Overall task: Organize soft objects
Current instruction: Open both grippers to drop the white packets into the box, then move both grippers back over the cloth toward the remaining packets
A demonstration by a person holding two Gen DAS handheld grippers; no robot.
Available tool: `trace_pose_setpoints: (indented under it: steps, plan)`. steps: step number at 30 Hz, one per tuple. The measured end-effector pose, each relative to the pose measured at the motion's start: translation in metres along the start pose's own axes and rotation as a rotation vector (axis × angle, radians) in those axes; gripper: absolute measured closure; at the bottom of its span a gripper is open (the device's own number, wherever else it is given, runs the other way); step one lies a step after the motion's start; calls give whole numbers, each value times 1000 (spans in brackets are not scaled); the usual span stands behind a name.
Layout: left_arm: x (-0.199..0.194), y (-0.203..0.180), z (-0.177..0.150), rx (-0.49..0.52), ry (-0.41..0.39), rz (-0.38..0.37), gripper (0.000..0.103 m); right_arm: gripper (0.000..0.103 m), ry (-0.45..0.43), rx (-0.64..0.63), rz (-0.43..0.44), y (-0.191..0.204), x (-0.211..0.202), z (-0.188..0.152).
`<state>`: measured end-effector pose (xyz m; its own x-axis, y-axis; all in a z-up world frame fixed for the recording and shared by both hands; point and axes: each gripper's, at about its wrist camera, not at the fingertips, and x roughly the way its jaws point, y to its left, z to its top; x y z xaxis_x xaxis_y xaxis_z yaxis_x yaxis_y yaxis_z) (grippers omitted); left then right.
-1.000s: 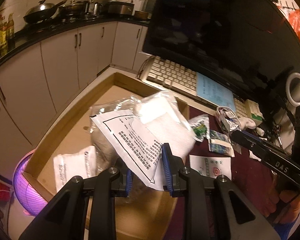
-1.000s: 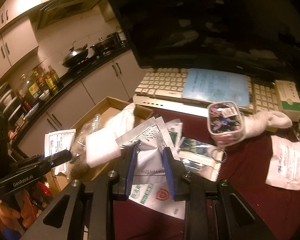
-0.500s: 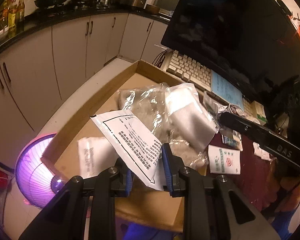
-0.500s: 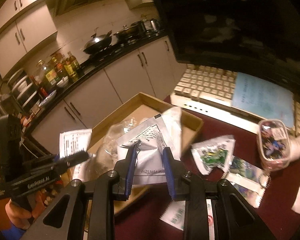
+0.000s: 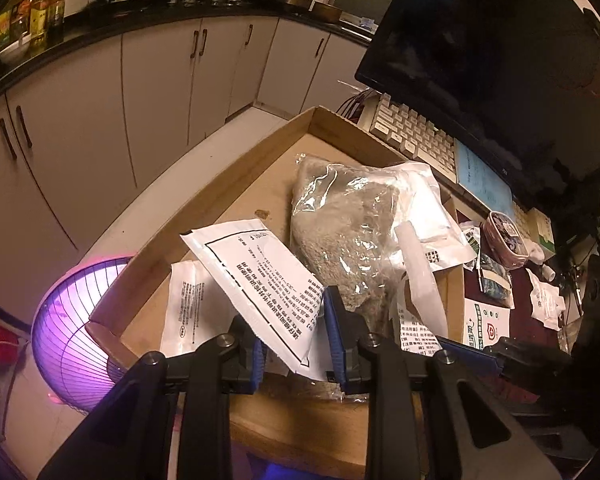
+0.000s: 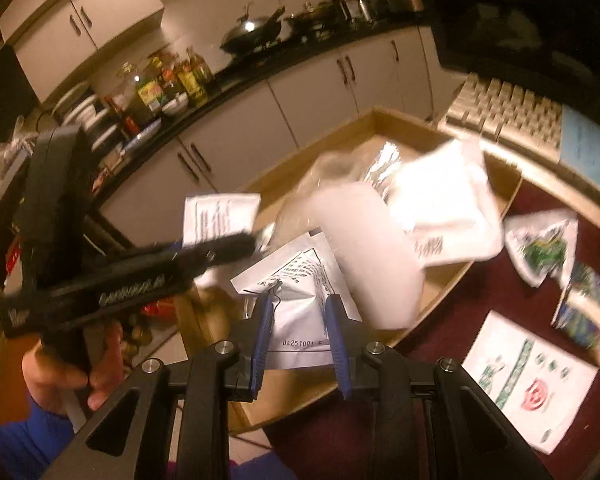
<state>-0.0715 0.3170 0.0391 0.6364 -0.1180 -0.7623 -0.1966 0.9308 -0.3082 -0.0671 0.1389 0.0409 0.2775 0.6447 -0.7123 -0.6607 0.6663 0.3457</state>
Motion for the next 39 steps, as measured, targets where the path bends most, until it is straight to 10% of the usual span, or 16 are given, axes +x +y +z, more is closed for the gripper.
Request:
trace_pose_setpoints:
  steps: [12, 14, 39]
  plan:
    - [-10, -4, -4, 17, -32, 23, 32, 71, -5, 33, 10, -3, -4, -2]
    - [-14, -8, -4, 28, -39, 25, 27, 57, -18, 39, 17, -4, -11, -1]
    - [-36, -52, -3, 66, -62, 32, 9, 8, -182, 189, -93, -59, -87, -18]
